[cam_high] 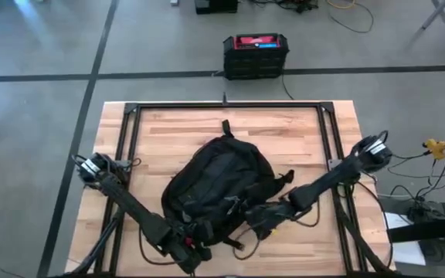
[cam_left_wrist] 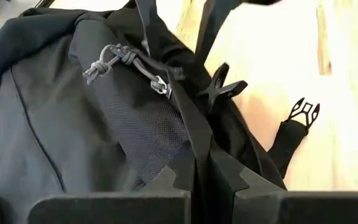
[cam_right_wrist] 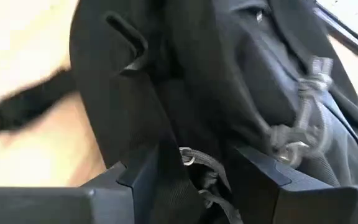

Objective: Unpack backpack
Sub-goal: Close the black backpack

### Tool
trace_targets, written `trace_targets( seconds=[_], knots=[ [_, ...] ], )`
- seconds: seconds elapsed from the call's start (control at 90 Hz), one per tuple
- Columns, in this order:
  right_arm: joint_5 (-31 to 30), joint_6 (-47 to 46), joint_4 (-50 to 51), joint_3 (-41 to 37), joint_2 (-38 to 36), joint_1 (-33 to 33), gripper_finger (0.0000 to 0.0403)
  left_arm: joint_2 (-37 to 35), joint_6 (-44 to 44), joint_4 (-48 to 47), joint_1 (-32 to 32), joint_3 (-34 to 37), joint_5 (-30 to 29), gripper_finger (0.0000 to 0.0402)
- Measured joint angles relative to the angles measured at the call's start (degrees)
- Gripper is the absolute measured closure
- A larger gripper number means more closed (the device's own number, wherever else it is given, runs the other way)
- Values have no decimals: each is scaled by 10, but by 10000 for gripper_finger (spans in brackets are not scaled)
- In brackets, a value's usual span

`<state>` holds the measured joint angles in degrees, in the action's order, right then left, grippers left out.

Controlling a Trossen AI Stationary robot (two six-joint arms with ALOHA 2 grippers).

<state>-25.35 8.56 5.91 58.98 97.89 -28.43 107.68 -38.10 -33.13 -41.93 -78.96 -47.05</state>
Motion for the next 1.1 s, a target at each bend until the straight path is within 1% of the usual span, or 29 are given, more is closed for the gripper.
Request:
trace_targets(
  seconds=[0.078,0.178,0.256,0.333,0.478,0.722,0.9,0.978,1.1],
  knots=[
    [-1,12,53,40,17,1,259,0,-1,1,0,0,0,399],
    [0,24,122,84,21,1,275,0,-3,2,-1,0,2,399],
    [1,46,169,111,21,3,286,0,2,4,-1,0,14,399],
    [2,67,208,123,21,12,295,0,16,7,-1,0,21,399],
    [17,92,250,123,24,34,309,0,23,8,-2,0,27,399],
    [44,134,254,123,39,61,318,0,36,12,-3,0,30,399],
    [48,125,254,144,59,72,319,0,39,12,-3,0,30,399],
    [48,120,255,153,63,72,336,0,39,12,-3,0,30,399],
    [48,102,261,168,63,74,386,0,39,11,-3,0,28,399]
  ],
)
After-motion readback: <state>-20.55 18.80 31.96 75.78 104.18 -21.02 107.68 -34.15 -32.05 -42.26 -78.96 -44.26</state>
